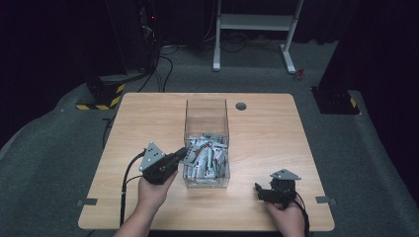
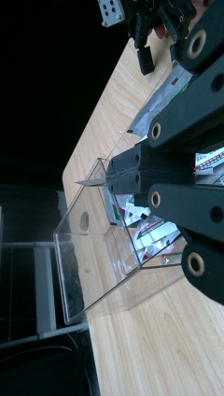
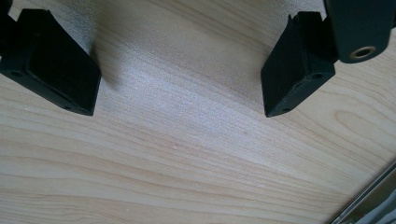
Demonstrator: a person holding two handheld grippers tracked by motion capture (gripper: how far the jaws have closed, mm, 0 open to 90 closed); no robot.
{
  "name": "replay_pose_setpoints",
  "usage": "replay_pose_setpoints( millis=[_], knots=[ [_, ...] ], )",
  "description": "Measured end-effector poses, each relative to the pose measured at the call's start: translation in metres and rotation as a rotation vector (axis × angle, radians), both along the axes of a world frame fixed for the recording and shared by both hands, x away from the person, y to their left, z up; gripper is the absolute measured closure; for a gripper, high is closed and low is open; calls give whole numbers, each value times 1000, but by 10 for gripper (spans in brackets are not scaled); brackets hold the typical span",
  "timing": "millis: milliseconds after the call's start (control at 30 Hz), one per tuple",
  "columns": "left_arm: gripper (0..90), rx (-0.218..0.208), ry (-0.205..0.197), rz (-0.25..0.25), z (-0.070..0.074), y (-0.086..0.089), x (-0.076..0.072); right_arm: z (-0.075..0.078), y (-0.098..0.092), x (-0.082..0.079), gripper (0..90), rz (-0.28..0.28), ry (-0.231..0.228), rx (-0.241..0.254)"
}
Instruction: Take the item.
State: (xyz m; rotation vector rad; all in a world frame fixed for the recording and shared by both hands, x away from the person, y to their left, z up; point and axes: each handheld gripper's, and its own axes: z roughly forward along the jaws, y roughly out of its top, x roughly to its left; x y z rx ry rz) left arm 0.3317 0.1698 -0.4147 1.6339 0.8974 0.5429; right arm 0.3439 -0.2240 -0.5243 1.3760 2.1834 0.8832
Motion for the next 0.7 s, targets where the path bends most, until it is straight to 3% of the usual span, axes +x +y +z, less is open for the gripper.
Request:
replay_pose_setpoints(
  millis=[700],
  knots=[
    [900, -39, -58, 39, 16, 15, -4, 0, 0, 0, 118, 0, 0, 1]
  ],
)
